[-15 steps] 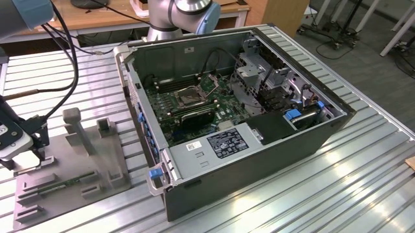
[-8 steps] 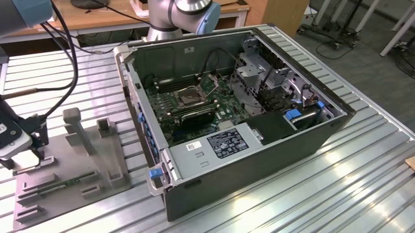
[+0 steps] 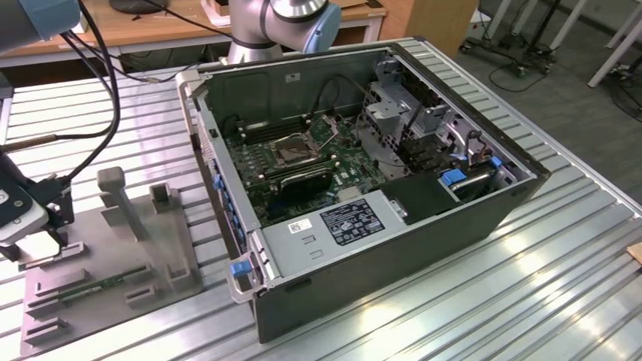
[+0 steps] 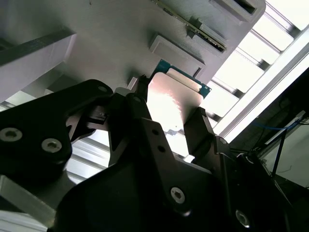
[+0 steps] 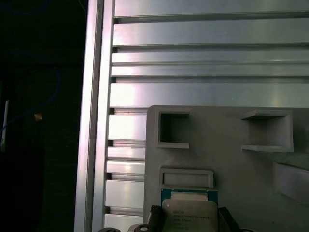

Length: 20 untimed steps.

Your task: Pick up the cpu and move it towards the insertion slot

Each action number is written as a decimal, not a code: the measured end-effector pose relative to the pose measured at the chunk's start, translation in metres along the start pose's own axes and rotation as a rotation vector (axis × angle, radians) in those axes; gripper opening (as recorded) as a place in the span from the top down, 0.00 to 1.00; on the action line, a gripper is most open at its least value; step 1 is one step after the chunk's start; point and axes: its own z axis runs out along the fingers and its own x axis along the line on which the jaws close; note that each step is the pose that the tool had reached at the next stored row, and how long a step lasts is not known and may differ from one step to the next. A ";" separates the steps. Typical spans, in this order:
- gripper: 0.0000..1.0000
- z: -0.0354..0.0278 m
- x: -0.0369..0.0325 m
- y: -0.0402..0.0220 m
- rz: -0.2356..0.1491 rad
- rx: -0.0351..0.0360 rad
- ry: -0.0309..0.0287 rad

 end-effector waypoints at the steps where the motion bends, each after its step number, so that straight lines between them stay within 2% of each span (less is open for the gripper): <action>1: 0.46 -0.0002 0.0000 0.0000 0.000 0.0000 0.0000; 20: 0.46 -0.0071 -0.0001 0.0002 0.000 0.0000 -0.0001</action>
